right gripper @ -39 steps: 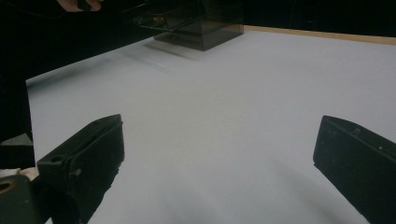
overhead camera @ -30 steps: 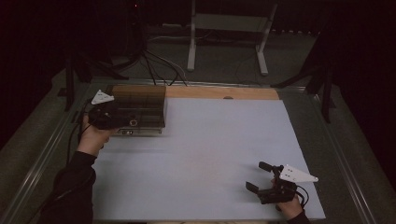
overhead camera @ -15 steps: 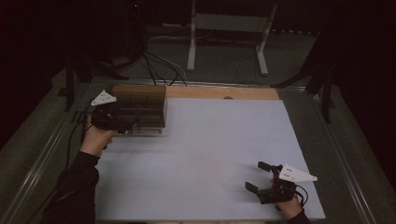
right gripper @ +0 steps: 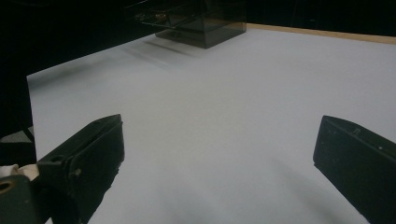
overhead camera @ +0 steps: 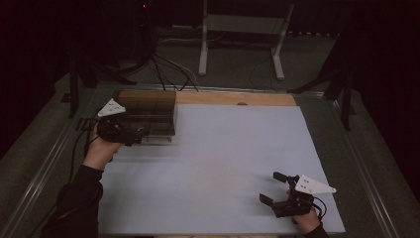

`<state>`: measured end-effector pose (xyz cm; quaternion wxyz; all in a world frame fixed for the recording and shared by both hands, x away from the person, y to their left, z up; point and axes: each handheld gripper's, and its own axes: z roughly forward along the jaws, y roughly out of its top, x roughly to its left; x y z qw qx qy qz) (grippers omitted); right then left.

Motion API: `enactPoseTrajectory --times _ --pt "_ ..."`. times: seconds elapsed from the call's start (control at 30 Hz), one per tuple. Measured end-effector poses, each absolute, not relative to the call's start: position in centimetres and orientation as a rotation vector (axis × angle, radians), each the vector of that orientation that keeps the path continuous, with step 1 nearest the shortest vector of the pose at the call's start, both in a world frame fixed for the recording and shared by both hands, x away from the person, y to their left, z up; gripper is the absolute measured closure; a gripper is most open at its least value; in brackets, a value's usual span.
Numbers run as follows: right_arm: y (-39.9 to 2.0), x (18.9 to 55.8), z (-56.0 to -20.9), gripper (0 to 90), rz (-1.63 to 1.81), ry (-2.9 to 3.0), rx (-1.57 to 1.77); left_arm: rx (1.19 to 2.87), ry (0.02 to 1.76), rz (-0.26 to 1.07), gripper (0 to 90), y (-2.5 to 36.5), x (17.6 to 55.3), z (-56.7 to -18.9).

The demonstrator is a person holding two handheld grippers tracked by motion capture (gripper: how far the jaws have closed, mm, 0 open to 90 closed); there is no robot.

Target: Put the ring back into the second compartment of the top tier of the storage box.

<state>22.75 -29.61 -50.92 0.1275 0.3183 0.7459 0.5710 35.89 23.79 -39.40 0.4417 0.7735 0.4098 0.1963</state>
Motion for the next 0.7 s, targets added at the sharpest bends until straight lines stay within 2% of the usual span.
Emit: enactPoseTrajectory --times 0.7 --pt "-29.5 22.8 -51.0 1.8 1.661 2.171 0.929 1.923 0.988 0.466 0.6 23.9 32.5 -41.0"
